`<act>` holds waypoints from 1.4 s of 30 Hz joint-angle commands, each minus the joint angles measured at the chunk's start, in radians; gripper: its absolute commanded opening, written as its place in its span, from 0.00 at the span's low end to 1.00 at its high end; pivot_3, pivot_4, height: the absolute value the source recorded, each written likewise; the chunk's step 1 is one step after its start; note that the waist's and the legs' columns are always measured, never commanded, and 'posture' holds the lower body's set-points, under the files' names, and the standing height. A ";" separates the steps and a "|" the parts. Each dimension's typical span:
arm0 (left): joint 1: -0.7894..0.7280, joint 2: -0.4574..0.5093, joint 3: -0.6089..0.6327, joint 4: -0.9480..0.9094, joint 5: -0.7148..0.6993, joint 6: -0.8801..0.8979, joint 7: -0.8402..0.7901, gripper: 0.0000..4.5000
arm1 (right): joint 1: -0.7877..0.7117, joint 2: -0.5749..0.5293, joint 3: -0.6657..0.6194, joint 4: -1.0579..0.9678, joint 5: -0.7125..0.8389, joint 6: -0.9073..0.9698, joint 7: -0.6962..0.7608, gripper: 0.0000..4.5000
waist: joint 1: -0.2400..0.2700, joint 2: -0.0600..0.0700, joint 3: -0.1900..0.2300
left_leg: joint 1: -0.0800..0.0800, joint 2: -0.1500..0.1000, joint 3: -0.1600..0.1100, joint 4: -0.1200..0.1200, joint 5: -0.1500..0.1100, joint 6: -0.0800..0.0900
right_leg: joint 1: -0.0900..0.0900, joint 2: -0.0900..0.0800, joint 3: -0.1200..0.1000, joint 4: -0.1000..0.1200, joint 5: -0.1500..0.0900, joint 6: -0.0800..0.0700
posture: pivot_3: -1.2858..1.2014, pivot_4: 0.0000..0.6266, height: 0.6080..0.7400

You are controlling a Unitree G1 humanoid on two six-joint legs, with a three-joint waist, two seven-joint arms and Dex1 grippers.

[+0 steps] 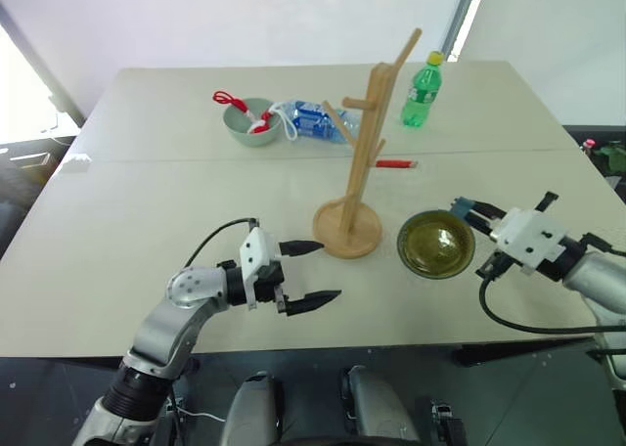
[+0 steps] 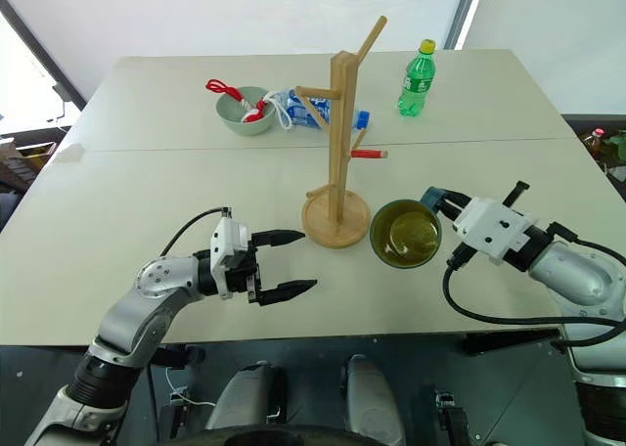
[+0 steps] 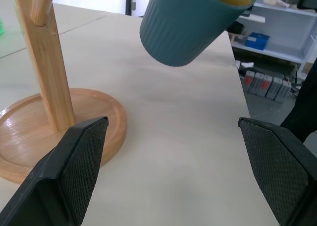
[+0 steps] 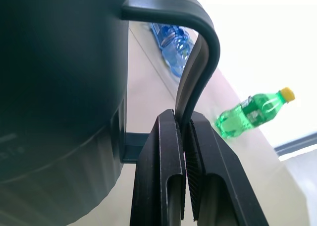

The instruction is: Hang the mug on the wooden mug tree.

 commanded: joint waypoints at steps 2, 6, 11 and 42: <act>-0.034 0.003 0.022 0.003 -0.019 -0.024 -0.024 1.00 | -0.103 -0.063 -0.015 -0.110 0.015 0.087 0.010 0.01 | -0.002 0.000 0.000 | -0.001 0.000 0.001 0.000 0.000 0.000 | -0.001 -0.001 0.000 0.000 0.000 0.000 | 0.52 0.24 1.00; -0.069 -0.003 0.074 -0.019 -0.091 0.013 -0.024 1.00 | -0.184 -0.092 0.018 -0.108 0.007 0.132 0.030 0.01 | 0.001 0.000 0.001 | -0.001 0.000 0.000 0.000 0.000 0.000 | -0.001 0.000 0.000 0.000 0.000 0.000 | 0.52 0.24 1.00; -0.107 0.026 0.101 -0.056 -0.139 0.066 -0.033 1.00 | -0.269 -0.100 0.076 -0.072 0.002 0.139 0.057 0.01 | 0.000 -0.001 0.001 | -0.001 0.000 0.000 0.000 0.000 0.000 | 0.000 -0.001 0.000 0.000 0.000 0.000 | 0.52 0.24 1.00; -0.145 0.062 0.178 -0.149 -0.272 0.161 0.035 1.00 | -0.528 -0.060 0.255 0.038 -0.103 0.156 0.081 0.67 | -0.001 -0.001 0.001 | -0.001 0.000 0.000 0.000 0.000 0.000 | 0.000 -0.001 0.000 0.000 0.000 0.000 | 0.52 0.24 1.00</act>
